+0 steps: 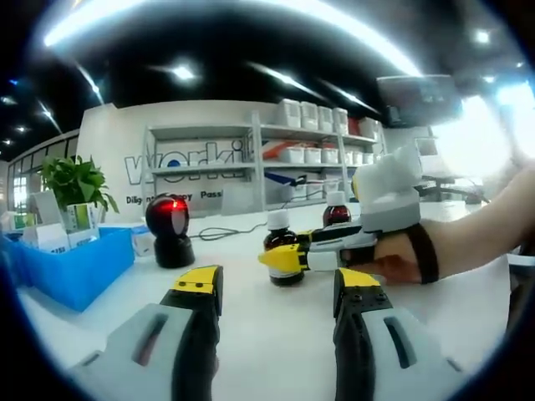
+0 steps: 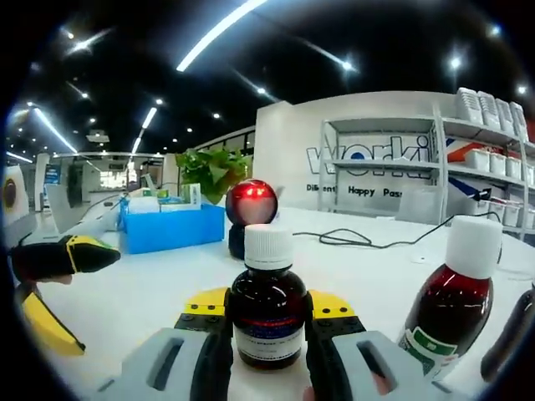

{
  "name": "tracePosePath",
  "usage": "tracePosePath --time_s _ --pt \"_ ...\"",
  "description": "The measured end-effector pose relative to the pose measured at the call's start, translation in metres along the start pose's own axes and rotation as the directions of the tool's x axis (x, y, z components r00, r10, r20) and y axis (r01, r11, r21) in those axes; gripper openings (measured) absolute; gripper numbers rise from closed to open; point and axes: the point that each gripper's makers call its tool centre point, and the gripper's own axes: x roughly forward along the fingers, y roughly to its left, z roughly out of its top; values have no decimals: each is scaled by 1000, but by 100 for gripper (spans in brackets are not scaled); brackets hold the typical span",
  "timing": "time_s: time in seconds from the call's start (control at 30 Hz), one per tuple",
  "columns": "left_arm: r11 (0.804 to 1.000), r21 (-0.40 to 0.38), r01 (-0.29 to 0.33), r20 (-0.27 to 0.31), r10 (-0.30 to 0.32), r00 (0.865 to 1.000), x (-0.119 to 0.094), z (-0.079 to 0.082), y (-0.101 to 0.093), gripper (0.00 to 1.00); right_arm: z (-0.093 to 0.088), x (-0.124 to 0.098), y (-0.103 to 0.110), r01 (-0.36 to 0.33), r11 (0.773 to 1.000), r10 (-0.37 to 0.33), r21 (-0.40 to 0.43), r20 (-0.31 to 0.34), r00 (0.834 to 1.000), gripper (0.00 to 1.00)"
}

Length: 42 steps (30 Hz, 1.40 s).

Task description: Rotate the medicine bottle to make it face forward pick up the medicine bottle inspect the drug traceability code place the medicine on the table

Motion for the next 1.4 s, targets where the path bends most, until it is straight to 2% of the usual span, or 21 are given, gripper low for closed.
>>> tracePosePath --time_s 0.43,0.5,0.57,0.73,0.93,1.03,1.13,1.23,1.3,1.4 --pt "1000 5 4 -4 -4 1000 0 -1 -1 44 -3 0 -3 -9 1000 9 24 -17 1000 30" --pt "1000 3 5 -3 -5 1000 0 0 -1 44 -1 -2 0 -30 998 31 49 -12 999 34" --pt "1000 3 5 -3 -5 1000 0 0 -1 44 1 -5 3 -44 997 44 58 -6 999 44" --pt "1000 0 8 0 -8 1000 0 0 -2 44 14 -21 13 -100 995 100 -16 16 995 47" --pt "1000 -3 10 3 -10 1000 0 1 -2 44 41 -41 5 -139 987 143 -76 40 989 46" --pt "1000 -3 12 5 -12 1000 0 1 -2 44 58 -47 3 -190 977 195 -100 53 979 44" --pt "1000 -3 13 5 -13 1000 1 1 -2 44 72 -46 0 -232 963 239 -136 38 970 39" --pt "1000 -3 16 5 -16 1000 1 1 -2 44 76 -36 -6 -281 955 284 -98 13 959 35" --pt "1000 -4 19 6 -19 1000 1 1 -3 44 71 -35 -1 -319 943 319 -98 -18 948 32" --pt "1000 -2 24 4 -24 1000 1 1 -4 44 65 -26 -4 -337 937 333 -94 -54 941 30"
